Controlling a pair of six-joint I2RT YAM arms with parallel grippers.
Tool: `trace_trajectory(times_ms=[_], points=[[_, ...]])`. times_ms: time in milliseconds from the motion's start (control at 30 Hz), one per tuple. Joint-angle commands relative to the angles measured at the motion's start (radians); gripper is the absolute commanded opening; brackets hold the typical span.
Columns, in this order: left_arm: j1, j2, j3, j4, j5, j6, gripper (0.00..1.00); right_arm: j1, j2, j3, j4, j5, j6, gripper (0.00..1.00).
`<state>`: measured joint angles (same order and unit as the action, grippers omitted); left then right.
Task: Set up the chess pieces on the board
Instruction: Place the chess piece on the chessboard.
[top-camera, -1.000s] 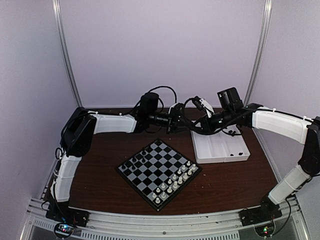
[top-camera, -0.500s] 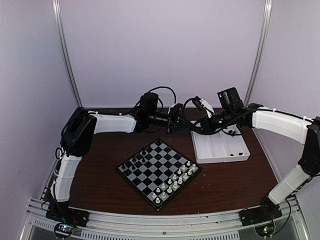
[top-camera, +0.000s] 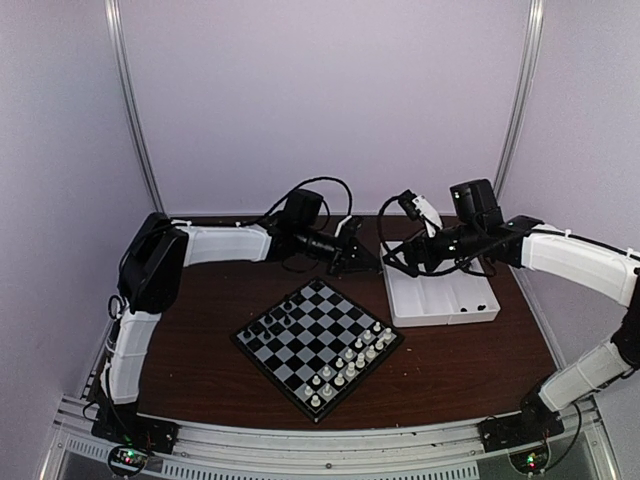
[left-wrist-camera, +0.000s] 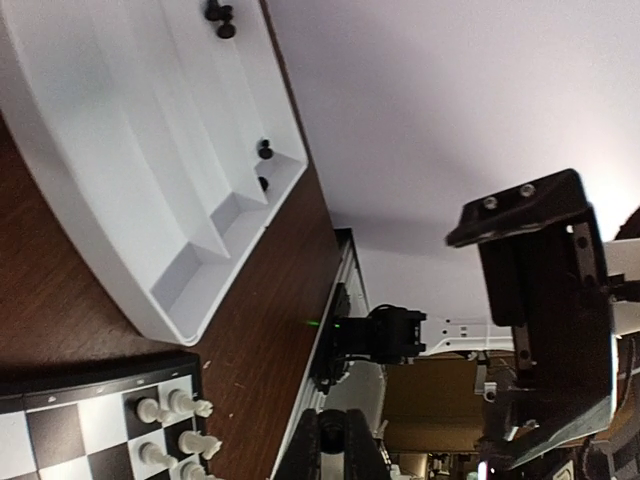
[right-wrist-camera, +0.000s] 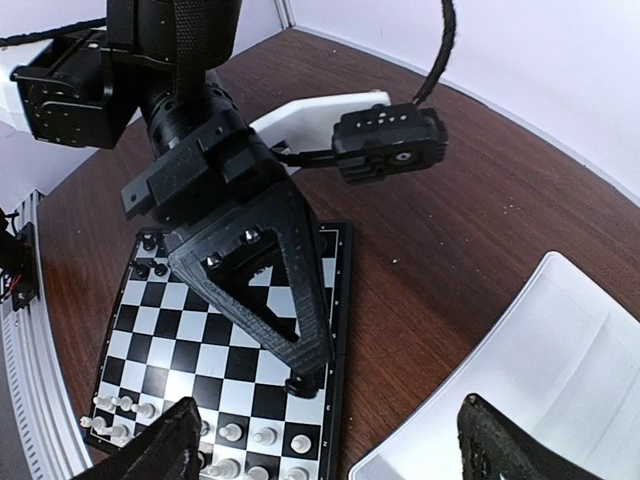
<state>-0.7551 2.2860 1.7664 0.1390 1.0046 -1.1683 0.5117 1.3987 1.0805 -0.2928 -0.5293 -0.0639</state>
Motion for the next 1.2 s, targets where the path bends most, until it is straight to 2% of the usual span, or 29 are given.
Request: trace_trajectory(times_ms=[0,100,200,367,533,633,867,1167], points=[[0.009,-0.114,0.080,-0.473,-0.170,0.418,0.00,-0.007,-0.085,-0.069,0.079,0.103,0.022,0.88],[0.004,-0.167,0.098,-0.694,-0.369,0.620,0.00,-0.017,-0.143,-0.128,0.133,0.165,0.048,0.88],[-0.009,-0.232,0.061,-0.792,-0.591,0.781,0.00,-0.030,-0.199,-0.183,0.182,0.227,0.064,0.89],[-0.019,-0.341,-0.081,-0.780,-0.802,0.892,0.00,-0.051,-0.242,-0.253,0.240,0.308,0.130,0.91],[-0.048,-0.417,-0.193,-0.740,-0.945,0.970,0.00,-0.068,-0.185,-0.261,0.218,0.455,0.194,0.93],[-0.088,-0.458,-0.281,-0.671,-1.043,1.004,0.00,-0.093,-0.153,-0.268,0.214,0.487,0.231,1.00],[-0.095,-0.493,-0.419,-0.544,-1.051,0.965,0.00,-0.119,-0.133,-0.315,0.259,0.487,0.242,1.00],[-0.125,-0.505,-0.508,-0.443,-1.104,0.981,0.00,-0.136,-0.129,-0.387,0.353,0.454,0.254,1.00]])
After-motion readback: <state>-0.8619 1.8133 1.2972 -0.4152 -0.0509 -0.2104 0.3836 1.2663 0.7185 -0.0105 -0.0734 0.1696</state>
